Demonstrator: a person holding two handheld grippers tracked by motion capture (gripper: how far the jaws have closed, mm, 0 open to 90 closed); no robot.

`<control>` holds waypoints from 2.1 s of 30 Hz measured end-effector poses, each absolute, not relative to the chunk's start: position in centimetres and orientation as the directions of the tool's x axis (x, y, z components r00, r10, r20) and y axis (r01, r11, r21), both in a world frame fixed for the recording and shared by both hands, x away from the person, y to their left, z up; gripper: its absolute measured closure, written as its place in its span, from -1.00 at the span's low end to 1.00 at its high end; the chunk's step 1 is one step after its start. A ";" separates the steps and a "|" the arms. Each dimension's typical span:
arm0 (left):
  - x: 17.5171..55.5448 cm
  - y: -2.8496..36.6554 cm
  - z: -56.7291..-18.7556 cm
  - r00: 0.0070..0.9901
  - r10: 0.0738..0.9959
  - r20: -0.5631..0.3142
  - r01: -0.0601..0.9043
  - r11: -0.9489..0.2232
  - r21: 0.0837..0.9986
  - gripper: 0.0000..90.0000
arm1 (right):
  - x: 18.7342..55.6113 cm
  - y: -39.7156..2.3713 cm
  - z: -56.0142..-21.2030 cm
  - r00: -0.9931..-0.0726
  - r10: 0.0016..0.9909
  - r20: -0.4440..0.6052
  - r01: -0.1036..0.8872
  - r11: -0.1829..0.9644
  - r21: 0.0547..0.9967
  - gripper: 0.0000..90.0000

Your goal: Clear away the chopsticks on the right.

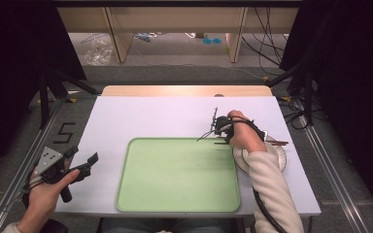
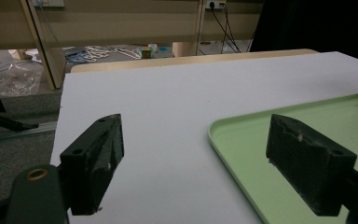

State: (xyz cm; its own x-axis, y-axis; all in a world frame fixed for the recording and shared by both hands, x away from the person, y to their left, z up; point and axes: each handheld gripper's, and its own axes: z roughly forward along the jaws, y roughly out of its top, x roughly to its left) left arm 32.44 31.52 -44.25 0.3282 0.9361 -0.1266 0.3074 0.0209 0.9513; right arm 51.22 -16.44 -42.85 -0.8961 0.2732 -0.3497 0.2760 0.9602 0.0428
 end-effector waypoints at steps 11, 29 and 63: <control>32.4 31.5 -44.3 0.329 0.936 -0.126 0.308 0.020 0.951 -0.58 | 51.4 -16.3 -43.5 -0.905 0.265 -0.333 0.275 0.961 0.018 0.86; 32.4 31.5 -44.3 0.328 0.936 -0.127 0.309 0.021 0.951 -0.57 | 51.0 -16.4 -41.5 -0.862 0.261 -0.435 0.235 0.965 0.114 0.94; 32.4 31.5 -44.3 0.329 0.935 -0.130 0.311 0.023 0.950 -0.57 | 48.8 -16.9 -34.0 -0.678 0.597 -0.429 0.203 0.713 0.672 0.95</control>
